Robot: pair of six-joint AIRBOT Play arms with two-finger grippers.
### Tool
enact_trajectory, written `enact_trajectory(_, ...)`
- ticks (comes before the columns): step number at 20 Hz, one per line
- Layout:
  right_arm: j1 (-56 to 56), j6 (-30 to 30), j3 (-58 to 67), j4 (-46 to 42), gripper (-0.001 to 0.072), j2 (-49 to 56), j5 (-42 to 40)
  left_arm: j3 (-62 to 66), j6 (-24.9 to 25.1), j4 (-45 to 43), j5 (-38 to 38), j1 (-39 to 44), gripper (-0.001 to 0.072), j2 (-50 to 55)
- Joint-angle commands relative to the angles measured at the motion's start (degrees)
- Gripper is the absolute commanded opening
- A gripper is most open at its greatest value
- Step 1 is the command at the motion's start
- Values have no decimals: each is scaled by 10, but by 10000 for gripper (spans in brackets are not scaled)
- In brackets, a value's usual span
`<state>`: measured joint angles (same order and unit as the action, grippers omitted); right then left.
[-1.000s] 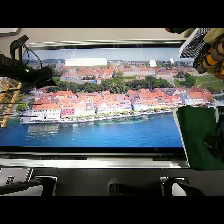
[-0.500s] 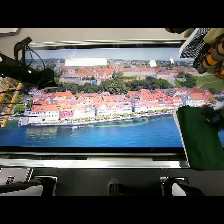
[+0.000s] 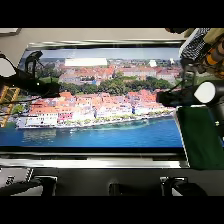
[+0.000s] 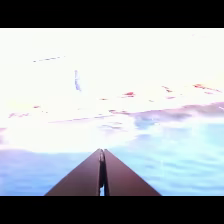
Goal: Fold the clothes and pants, and hang the long-sleeved shirts on hangers.
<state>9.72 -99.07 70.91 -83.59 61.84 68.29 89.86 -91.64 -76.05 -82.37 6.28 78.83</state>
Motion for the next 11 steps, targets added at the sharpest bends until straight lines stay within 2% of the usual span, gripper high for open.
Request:
enact_trajectory(1, 38, 12, 2, 10, 35, 0, -8, -12, 0, -9, -1, 3, 18, -5)
enact_trajectory(11, 38, 12, 2, 9, 35, 0, -8, -12, 0, -9, -1, 3, 19, 0)
